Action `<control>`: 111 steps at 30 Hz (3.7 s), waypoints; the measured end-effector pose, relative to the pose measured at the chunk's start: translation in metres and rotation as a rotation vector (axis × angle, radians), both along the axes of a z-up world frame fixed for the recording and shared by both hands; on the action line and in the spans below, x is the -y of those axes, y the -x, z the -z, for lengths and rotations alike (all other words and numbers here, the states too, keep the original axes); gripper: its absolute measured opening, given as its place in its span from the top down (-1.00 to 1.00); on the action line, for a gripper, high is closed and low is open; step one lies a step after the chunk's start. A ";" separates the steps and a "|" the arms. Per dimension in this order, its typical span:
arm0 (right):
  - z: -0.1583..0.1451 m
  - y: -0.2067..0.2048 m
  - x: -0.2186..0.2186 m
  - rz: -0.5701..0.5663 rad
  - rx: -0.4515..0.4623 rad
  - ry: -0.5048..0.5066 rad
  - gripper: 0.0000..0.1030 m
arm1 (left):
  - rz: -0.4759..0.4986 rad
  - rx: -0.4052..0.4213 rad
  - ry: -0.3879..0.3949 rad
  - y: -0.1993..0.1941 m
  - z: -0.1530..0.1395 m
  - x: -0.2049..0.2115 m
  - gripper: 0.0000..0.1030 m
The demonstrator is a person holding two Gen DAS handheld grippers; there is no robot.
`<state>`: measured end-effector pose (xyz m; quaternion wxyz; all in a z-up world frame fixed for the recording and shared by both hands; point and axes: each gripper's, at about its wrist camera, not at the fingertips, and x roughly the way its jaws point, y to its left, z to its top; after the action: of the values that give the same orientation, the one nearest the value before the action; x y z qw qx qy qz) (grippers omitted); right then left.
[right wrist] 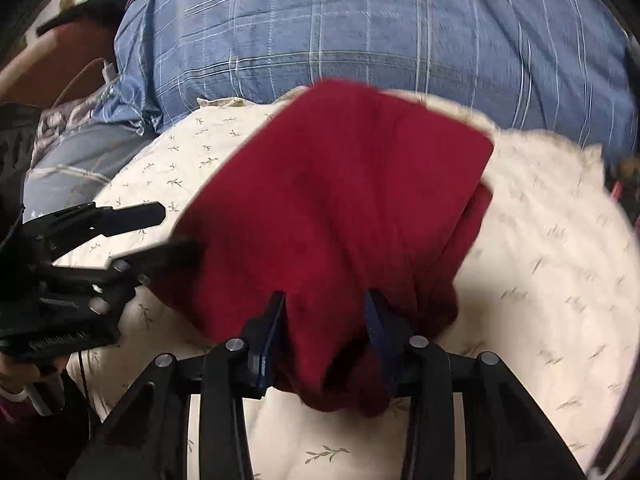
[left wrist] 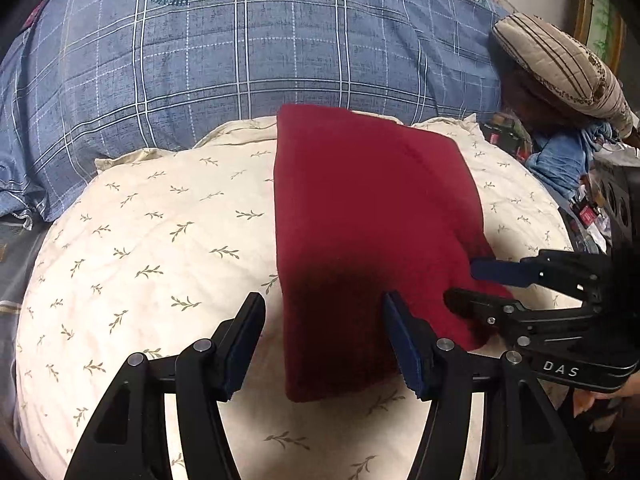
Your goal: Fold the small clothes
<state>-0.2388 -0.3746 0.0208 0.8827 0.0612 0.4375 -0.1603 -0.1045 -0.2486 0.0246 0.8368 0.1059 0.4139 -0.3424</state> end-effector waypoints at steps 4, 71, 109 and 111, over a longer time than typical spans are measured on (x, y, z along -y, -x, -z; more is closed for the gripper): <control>-0.012 0.002 -0.007 -0.023 -0.016 -0.005 0.18 | -0.003 -0.036 0.043 -0.008 -0.007 -0.005 -0.17; -0.044 -0.023 -0.011 -0.076 0.196 -0.215 -0.18 | -0.185 -0.233 0.174 -0.088 0.030 -0.062 -0.32; 0.011 -0.023 -0.068 -0.129 0.072 0.110 0.28 | -0.318 0.145 0.035 0.018 -0.002 -0.072 -0.40; 0.011 -0.022 -0.071 -0.128 0.066 0.118 0.28 | -0.322 0.144 0.050 0.020 -0.003 -0.074 -0.40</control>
<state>-0.2169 -0.3038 0.0100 0.9072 -0.0139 0.4009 -0.1269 -0.1248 -0.1749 0.0276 0.9107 0.0418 0.3557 -0.2055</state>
